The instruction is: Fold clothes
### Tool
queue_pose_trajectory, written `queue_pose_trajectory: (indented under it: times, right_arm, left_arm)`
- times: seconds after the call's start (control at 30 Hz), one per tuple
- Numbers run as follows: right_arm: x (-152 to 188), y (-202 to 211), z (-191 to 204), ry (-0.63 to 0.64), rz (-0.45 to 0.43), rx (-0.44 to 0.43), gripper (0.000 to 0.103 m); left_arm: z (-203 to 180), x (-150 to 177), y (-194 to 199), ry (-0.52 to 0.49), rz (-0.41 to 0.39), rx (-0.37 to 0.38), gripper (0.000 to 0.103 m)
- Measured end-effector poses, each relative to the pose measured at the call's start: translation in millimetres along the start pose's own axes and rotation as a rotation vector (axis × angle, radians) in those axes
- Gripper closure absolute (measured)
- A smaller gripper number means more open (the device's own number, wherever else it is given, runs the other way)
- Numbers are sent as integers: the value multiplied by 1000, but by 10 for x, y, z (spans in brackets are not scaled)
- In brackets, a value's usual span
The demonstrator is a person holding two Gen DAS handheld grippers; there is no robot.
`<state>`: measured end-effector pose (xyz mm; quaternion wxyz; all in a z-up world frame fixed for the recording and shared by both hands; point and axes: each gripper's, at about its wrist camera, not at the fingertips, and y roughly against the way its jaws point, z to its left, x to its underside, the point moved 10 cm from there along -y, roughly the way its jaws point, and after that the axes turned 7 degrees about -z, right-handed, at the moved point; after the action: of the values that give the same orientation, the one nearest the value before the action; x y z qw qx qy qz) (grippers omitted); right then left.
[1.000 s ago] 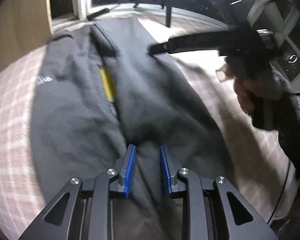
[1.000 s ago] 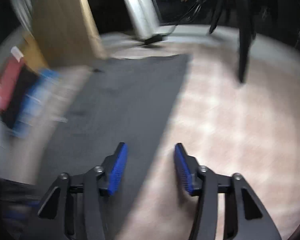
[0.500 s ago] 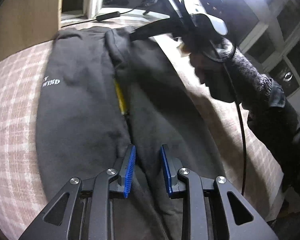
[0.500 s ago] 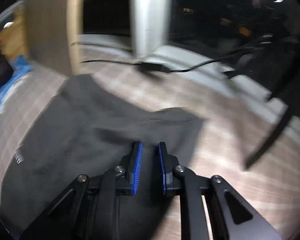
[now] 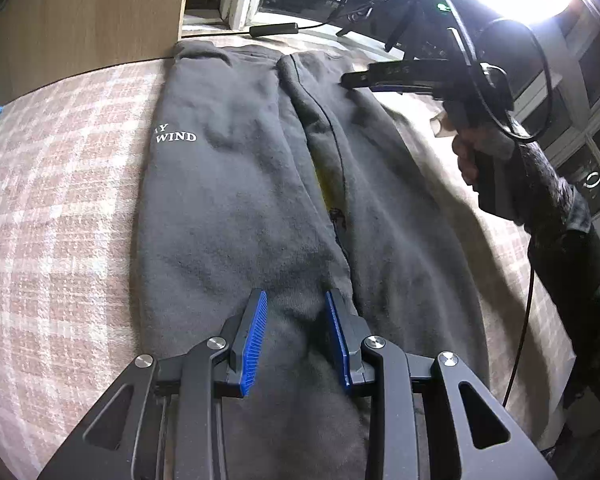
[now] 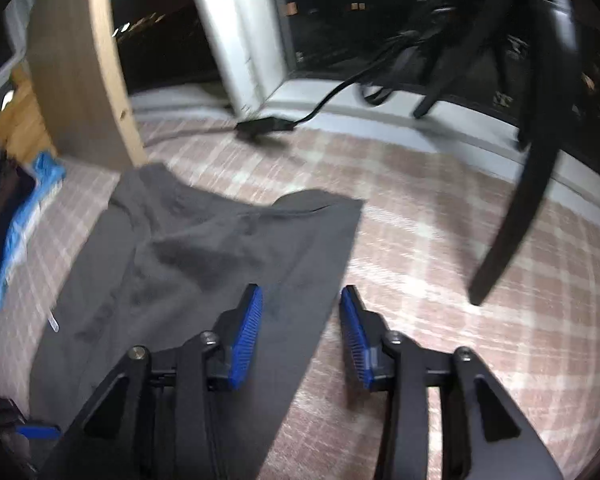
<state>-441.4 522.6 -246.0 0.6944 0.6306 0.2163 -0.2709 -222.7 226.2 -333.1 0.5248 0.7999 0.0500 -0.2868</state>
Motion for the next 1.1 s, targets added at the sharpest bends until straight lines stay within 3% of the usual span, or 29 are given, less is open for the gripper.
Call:
queue_pose_trajectory:
  times: [0.03, 0.2, 0.3, 0.37, 0.43, 0.67, 0.73, 0.83, 1.0, 1.1]
  right_arm:
    - [-15, 26, -28, 4, -9, 21, 99]
    - [-37, 57, -240, 7, 0, 133, 97]
    - [-132, 194, -201, -9, -62, 118, 86]
    - [-234, 260, -9, 30, -103, 55, 79]
    - [-307, 243, 201, 69, -102, -11, 63]
    - [-275, 6, 99, 26, -45, 84, 61]
    - [-181, 23, 46, -28, -28, 45, 61]
    - [-74, 126, -45, -30, -29, 44, 61]
    - [35, 156, -128, -105, -17, 4, 61]
    - [54, 169, -134, -147, -44, -25, 61]
  left_arm:
    - [-26, -3, -34, 1, -1, 3, 74]
    - [-104, -43, -150, -4, -3, 9, 74]
    - [-118, -40, -189, -9, -5, 11, 74]
    - [-124, -35, -178, -14, -4, 13, 73]
    - [-143, -54, -216, -17, -3, 14, 73]
    - [-154, -68, -244, -14, -6, 26, 72]
    - [-150, -87, -236, 8, 0, 35, 73]
    - [-231, -333, -188, 54, -24, 114, 72]
    - [-330, -1147, -438, -11, -106, 77, 72]
    - [-328, -1550, -795, -56, -93, 25, 72]
